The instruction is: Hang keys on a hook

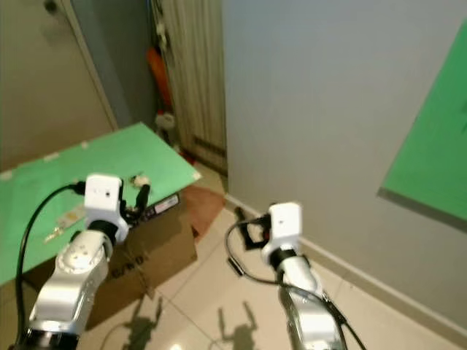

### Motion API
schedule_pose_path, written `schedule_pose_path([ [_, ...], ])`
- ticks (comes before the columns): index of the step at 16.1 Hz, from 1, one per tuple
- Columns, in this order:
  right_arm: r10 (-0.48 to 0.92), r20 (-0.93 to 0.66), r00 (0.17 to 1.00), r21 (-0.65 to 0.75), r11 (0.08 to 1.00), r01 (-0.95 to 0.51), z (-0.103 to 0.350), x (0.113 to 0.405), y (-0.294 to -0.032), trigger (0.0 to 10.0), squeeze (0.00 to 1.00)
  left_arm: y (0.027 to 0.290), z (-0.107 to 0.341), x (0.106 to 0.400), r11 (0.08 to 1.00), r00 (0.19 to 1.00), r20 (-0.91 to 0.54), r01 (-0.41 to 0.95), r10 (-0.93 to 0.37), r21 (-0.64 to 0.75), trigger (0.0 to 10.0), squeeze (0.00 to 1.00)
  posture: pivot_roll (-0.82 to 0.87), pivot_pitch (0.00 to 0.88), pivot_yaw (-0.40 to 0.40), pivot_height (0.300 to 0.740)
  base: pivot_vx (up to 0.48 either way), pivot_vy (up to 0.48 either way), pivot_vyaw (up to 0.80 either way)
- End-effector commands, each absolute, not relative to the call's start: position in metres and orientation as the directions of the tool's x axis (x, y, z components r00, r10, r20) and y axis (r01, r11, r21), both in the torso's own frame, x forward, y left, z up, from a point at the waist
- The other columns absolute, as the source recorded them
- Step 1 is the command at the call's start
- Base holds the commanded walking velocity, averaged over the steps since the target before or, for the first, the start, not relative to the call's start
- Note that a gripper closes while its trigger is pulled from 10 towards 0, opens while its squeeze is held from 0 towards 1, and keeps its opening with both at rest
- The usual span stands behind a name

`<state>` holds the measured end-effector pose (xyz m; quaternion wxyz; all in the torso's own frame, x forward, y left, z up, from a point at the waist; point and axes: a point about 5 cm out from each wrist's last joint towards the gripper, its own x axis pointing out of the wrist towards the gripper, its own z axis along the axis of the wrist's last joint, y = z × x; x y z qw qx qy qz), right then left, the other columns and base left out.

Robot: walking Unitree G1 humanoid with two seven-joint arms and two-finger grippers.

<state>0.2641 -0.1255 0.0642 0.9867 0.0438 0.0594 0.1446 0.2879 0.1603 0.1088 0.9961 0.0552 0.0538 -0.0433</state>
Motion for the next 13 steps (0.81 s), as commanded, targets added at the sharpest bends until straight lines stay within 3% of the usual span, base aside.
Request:
schedule_pose_path([
  [1,0.27,-0.094,0.958,0.081,0.961,-0.263,0.0664,0.2637,-0.1326,10.0,0.04,0.1611,0.1137,0.2895,0.989,0.993,-0.086,0.085,-0.075,0.124,10.0,1.0,-0.03,0.0,0.064,0.74,0.0,0.0,0.54],
  [9,0.247,-0.092,0.965,0.079,0.968,-0.24,0.0661,0.2604,-0.1337,10.0,0.04,0.1643,0.1142,0.2938,0.992,0.994,-0.088,0.077,-0.068,0.102,10.0,1.0,-0.04,0.0,0.071,0.74,0.0,0.0,0.55],
  [13,0.186,-0.067,0.98,0.086,0.98,-0.18,0.0711,0.2578,-0.1416,10.0,0.04,0.1579,0.1169,0.289,0.993,0.993,-0.05,0.112,-0.111,0.022,10.0,1.0,-0.06,0.0,0.075,0.74,0.0,0.0,0.56],
])
